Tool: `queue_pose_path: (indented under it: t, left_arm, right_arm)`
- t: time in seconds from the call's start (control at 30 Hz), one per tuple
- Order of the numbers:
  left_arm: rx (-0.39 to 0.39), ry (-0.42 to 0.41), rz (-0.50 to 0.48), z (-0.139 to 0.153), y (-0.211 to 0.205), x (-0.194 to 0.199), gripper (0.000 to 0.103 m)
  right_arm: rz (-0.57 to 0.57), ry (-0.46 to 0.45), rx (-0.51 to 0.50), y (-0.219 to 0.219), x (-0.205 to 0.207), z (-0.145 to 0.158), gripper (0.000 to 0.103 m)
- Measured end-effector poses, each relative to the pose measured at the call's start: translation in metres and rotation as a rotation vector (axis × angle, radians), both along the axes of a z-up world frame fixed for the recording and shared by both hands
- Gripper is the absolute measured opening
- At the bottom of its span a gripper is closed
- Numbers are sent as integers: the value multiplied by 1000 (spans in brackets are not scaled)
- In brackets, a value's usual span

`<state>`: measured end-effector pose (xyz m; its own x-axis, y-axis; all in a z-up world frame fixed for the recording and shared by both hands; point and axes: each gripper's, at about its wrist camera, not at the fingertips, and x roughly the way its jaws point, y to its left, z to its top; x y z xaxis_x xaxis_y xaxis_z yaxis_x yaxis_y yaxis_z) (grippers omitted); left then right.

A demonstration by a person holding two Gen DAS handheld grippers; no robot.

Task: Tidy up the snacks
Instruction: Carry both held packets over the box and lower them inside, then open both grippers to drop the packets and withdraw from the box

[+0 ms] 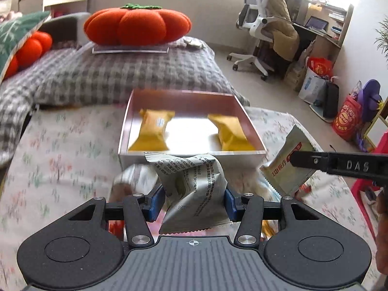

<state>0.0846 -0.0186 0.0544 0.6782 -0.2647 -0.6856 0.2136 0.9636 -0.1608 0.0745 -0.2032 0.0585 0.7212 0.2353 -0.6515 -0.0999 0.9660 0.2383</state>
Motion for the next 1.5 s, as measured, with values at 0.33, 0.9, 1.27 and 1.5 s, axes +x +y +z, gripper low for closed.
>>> queue_pose_path:
  t: [0.33, 0.9, 1.27, 1.5]
  left_arm:
    - [-1, -29, -49, -4, -13, 77, 48]
    - [2, 2, -125, -43, -21, 141, 49]
    - [-42, -15, -97, -27, 1, 137, 62]
    - [-16, -52, -37, 2, 20, 118, 63]
  right_arm:
    - [-138, 7, 91, -24, 58, -4, 17]
    - [-246, -27, -80, -6, 120, -26, 18]
    - [-248, -57, -24, -9, 109, -14, 33]
    - [-223, -54, 44, -19, 89, -1, 44]
